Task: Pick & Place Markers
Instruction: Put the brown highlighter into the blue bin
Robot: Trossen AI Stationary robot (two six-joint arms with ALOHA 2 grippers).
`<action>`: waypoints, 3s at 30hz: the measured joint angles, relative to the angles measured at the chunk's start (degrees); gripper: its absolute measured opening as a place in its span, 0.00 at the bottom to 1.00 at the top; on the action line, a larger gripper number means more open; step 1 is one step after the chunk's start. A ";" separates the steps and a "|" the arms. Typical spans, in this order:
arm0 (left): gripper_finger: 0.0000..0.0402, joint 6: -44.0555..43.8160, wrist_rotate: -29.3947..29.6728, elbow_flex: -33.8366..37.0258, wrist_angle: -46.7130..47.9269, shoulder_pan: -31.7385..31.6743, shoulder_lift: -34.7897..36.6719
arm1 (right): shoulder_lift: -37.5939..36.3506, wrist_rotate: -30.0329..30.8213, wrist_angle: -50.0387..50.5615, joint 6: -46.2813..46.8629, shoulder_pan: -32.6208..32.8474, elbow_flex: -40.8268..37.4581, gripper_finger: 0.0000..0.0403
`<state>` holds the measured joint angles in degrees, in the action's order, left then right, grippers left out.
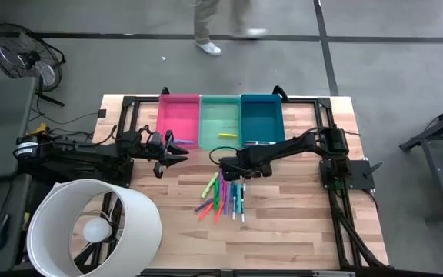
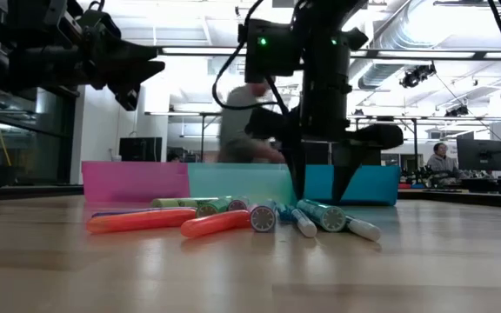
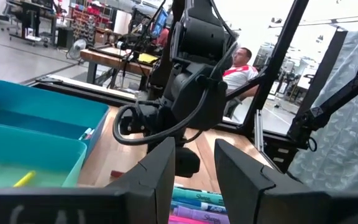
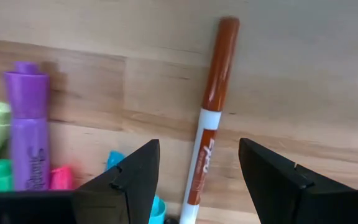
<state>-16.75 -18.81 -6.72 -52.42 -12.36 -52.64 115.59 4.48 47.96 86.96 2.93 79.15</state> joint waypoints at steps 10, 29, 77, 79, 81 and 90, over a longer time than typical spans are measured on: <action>0.28 -0.02 0.00 -0.02 1.09 0.00 -0.02 | -0.48 -2.57 -6.54 2.83 0.62 -6.31 0.52; 0.28 -0.04 0.02 -0.02 16.69 0.00 -0.07 | -0.35 -3.50 -8.32 0.63 0.67 -6.64 0.47; 0.28 -0.07 0.02 -0.07 19.61 0.00 -0.07 | -0.37 -5.54 -0.07 -14.80 0.71 -6.84 0.05; 0.28 -0.07 0.02 -0.07 19.61 0.00 -0.07 | -0.37 -5.89 -0.09 -16.53 0.48 -6.84 0.05; 0.28 -0.06 0.02 -0.07 19.61 0.00 -0.07 | -0.37 -6.07 -0.04 -18.46 0.26 -6.84 0.05; 0.28 -0.07 0.02 -0.07 19.61 0.00 -0.07 | -1.72 -6.52 4.35 -26.87 -0.72 -4.55 0.05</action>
<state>-16.82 -18.79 -6.79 -32.82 -12.36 -52.71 113.87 -2.04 52.31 60.09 2.21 74.60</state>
